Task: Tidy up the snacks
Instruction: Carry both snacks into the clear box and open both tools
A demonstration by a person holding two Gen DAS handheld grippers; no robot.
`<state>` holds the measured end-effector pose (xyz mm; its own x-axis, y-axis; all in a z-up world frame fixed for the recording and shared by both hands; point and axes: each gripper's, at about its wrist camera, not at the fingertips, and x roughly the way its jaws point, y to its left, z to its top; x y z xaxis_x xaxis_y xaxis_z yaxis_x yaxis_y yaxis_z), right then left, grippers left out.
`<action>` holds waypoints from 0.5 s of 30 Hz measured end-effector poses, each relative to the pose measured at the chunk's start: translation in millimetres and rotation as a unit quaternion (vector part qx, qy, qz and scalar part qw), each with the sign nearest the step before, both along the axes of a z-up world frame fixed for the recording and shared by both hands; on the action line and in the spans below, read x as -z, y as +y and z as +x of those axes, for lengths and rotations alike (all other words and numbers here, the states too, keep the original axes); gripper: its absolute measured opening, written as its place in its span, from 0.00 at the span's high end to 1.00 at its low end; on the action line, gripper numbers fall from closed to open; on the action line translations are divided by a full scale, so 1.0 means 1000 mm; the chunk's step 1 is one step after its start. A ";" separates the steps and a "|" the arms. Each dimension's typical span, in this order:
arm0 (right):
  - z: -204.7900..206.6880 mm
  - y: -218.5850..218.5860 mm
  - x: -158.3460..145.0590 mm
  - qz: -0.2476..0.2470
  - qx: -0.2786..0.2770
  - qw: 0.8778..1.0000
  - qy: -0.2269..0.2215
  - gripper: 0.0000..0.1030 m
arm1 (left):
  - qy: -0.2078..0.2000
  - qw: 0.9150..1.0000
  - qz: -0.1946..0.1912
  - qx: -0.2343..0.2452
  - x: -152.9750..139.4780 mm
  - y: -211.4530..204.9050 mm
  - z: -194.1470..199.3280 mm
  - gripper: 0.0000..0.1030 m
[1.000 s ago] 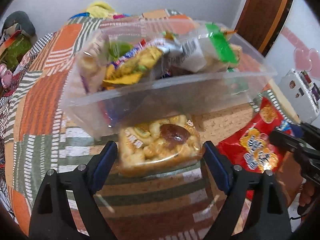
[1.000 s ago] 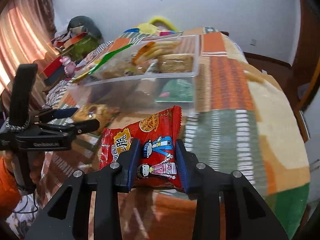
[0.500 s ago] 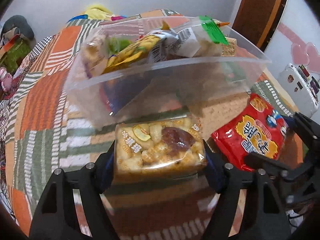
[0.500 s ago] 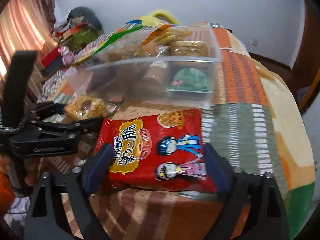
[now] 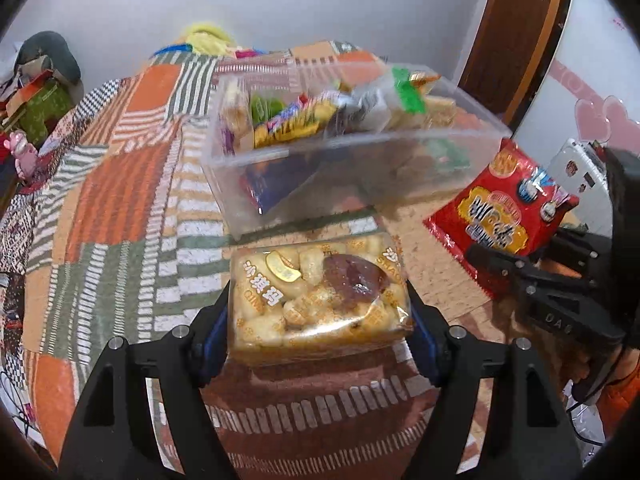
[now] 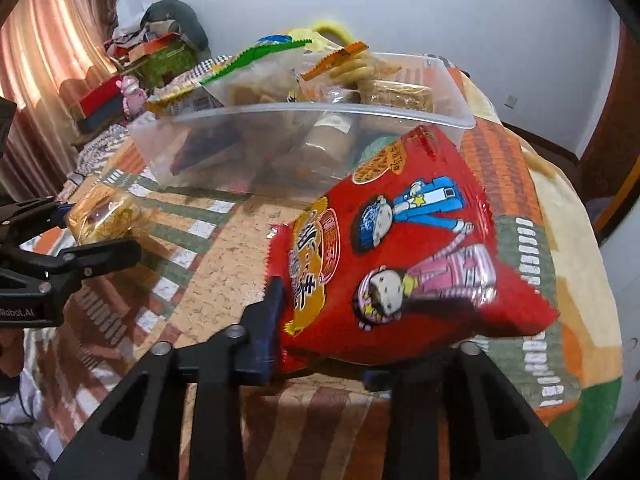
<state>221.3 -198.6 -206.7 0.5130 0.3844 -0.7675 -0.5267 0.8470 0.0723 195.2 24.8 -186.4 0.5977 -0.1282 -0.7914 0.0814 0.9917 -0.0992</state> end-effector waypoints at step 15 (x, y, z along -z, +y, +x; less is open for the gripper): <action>-0.014 -0.001 -0.052 0.015 -0.014 0.996 -0.083 0.80 | -0.071 0.997 -0.011 -0.013 -0.060 0.012 0.006 0.28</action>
